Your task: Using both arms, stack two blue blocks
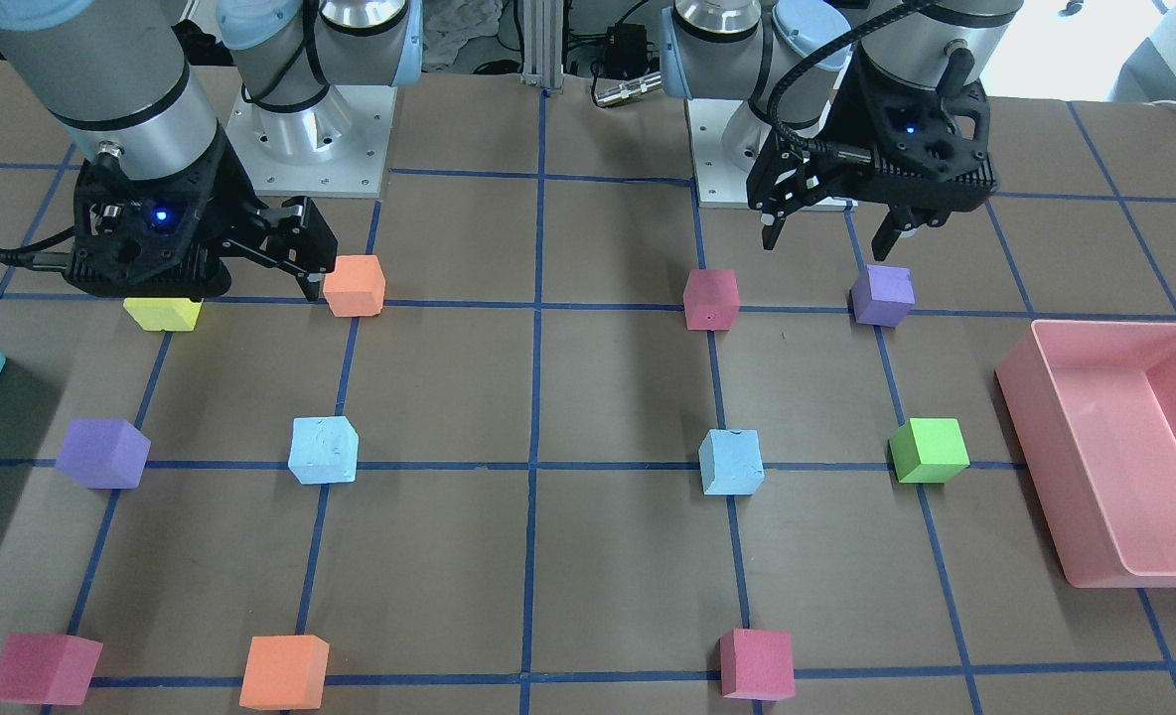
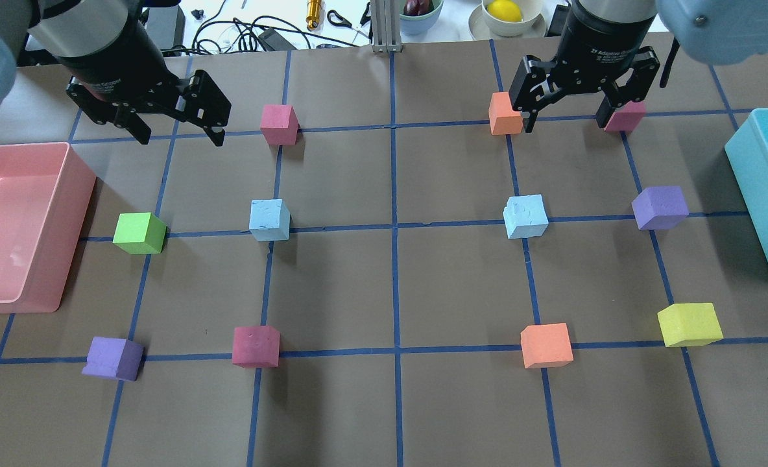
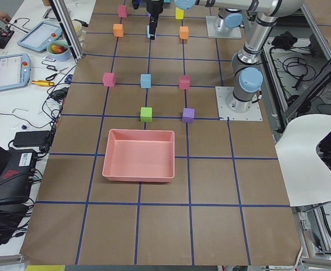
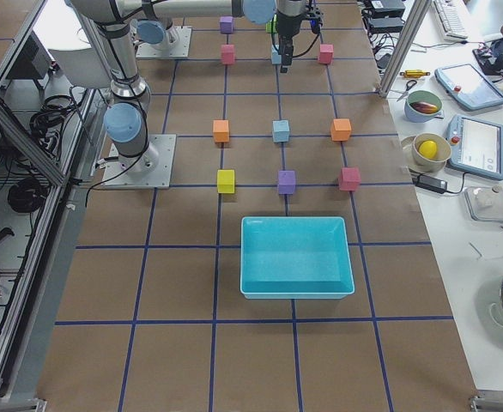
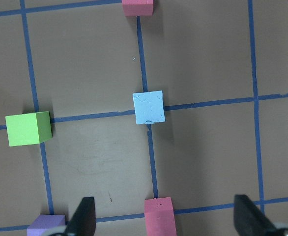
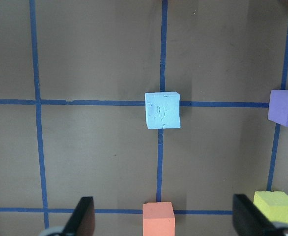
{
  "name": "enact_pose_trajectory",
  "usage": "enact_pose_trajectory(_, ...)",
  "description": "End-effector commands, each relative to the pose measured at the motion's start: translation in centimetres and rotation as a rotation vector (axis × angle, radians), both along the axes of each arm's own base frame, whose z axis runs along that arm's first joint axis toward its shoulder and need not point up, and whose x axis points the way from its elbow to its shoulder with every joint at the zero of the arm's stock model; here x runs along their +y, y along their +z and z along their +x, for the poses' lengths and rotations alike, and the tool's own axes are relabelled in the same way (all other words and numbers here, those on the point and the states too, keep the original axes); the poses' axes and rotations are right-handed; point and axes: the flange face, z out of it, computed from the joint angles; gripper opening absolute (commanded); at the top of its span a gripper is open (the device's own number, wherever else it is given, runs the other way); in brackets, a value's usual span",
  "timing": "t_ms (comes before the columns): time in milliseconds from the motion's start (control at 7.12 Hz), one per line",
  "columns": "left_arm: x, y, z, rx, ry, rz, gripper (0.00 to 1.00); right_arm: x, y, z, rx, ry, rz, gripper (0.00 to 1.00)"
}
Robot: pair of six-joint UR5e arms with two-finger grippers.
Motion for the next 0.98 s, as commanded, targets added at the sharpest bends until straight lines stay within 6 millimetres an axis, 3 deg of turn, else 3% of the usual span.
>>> enact_pose_trajectory(0, 0.1, -0.7, 0.3, -0.002, -0.037, 0.008, 1.00, 0.0, 0.0, 0.0, 0.000, 0.000, 0.001, 1.00)
enact_pose_trajectory(281, -0.1, -1.3, 0.8, -0.002, -0.036, 0.030, 1.00, 0.0, 0.0, 0.0, 0.000, 0.000, 0.001, 1.00)
enact_pose_trajectory(421, -1.3, -2.2, 0.6, 0.009, -0.022, 0.044, 1.00, 0.0, 0.0, 0.0, 0.000, 0.000, 0.001, 1.00)
enact_pose_trajectory(561, -2.8, -4.5, 0.2, 0.014, -0.027, 0.082, 1.00, 0.0, 0.1, 0.0, 0.000, 0.000, 0.000, 1.00)
enact_pose_trajectory(842, -7.8, -11.3, 0.2, 0.031, -0.015, 0.097, 1.00, 0.0, 0.0, 0.0, 0.000, -0.002, 0.001, 1.00)
